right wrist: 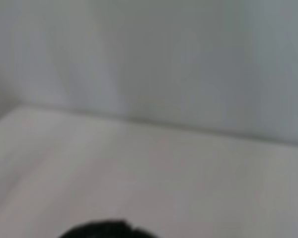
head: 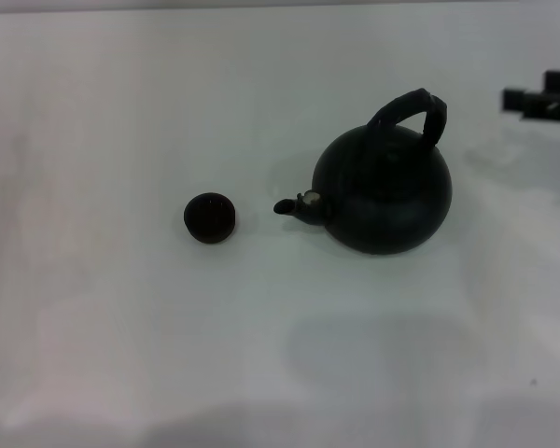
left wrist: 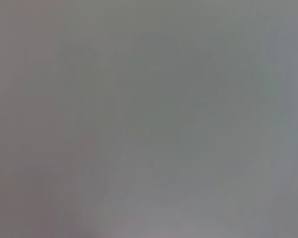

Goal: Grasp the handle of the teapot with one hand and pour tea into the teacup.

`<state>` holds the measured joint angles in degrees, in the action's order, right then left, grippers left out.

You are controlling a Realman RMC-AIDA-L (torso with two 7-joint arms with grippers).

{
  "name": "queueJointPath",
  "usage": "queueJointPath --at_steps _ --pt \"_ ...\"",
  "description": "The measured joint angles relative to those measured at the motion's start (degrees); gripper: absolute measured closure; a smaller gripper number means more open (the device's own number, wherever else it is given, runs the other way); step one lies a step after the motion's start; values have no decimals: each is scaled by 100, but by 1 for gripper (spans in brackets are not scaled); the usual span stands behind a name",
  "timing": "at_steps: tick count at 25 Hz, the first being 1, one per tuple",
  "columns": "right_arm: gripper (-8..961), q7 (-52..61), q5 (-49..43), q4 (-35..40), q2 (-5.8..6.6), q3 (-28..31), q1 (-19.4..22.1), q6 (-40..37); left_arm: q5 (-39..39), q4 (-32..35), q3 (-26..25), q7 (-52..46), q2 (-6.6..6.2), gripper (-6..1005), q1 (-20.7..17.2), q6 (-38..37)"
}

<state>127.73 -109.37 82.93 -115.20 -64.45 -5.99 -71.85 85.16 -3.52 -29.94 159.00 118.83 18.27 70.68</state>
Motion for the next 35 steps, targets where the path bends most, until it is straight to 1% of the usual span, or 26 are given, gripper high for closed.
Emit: queueJointPath --at_steps 2,4,5,7,10,13,15,18,22,28,35 --pt "116 -496 459 -446 -8 396 5 -7 1 1 -12 0 0 138 1 0" --pt "117 -1254 1235 -1170 -13 763 -46 15 3 0 -17 0 -2 138 1 0" --pt "117 -1767 1744 -1658 -11 923 -105 9 5 0 -17 0 -4 138 3 -1" --pt "117 -3036 3055 -2868 -10 1206 -274 -146 11 4 -21 0 -6 137 12 -1" --pt "117 -4846 4870 -4669 -1 1493 -624 -623 15 10 -35 0 -8 137 36 -1" --pt "118 -6202 5971 -6031 -1 1646 -955 -985 17 10 -38 0 -9 137 58 -1" --pt "118 -7122 6378 -6566 -25 1643 -1129 -1020 15 10 -34 0 -9 138 77 -1" --pt "118 -8595 6572 -7206 -51 1650 -1362 -945 9 7 -15 0 -9 138 103 -1" --pt "118 -9907 6905 -7816 -63 1689 -1655 -663 -5 9 2 7 -9 137 119 -1" --pt "117 -10257 7003 -7897 -64 1682 -1776 -165 -404 14 6 26 -23 138 191 -2" --pt "118 -10245 7061 -7933 -65 1767 -1803 -32 -1020 75 6 47 -25 138 285 -21"
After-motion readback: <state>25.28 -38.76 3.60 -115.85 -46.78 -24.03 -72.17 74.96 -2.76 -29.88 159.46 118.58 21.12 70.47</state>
